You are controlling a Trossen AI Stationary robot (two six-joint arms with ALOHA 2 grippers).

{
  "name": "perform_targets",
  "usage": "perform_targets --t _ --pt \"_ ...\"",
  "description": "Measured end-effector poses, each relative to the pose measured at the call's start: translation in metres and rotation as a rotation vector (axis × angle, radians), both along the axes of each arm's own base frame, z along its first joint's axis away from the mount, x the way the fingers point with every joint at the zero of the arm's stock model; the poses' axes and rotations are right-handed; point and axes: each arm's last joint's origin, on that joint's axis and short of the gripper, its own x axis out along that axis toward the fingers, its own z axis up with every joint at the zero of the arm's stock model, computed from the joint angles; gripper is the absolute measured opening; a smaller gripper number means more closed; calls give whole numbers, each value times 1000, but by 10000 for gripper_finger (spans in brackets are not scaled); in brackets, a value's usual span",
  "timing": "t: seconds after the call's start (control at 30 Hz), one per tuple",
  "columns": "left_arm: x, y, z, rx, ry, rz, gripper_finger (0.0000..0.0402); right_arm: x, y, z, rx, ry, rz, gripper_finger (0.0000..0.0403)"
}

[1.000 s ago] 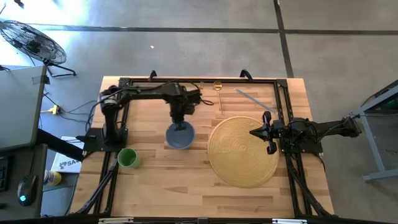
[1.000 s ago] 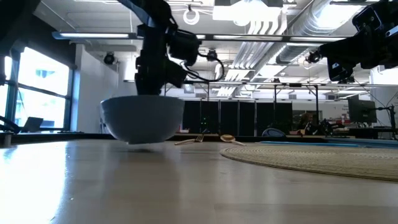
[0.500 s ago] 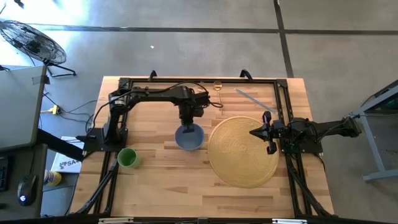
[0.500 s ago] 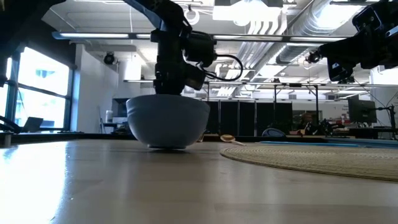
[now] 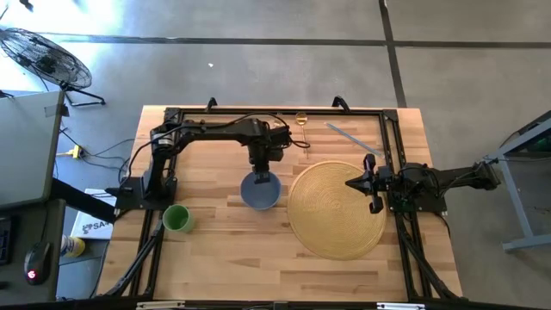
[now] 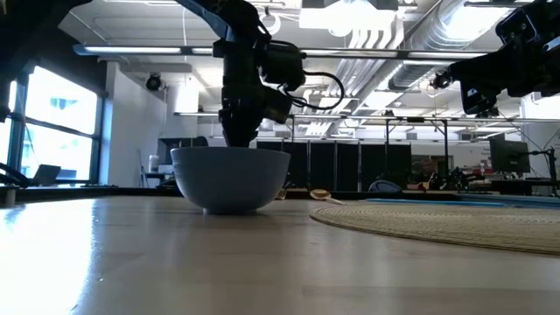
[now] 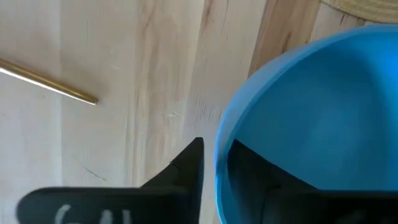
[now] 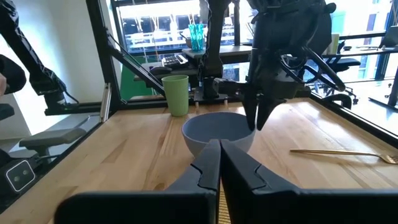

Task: Pick & Place Utensil
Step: Put the blue bowl on the center of the brown table mat

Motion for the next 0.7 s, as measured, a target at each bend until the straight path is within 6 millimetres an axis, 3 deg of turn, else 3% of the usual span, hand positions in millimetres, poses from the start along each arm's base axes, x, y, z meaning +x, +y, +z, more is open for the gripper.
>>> perform_targets --t 0.2,0.47,0.7 --pt "0 0 5 -2 4 0 113 0 0 0 0 0 0 4" --pt "3 1 46 2 -13 4 126 0 0 0 0 0 0 1" --pt "-16 -11 74 -55 138 14 127 0 0 0 0 0 0 5"
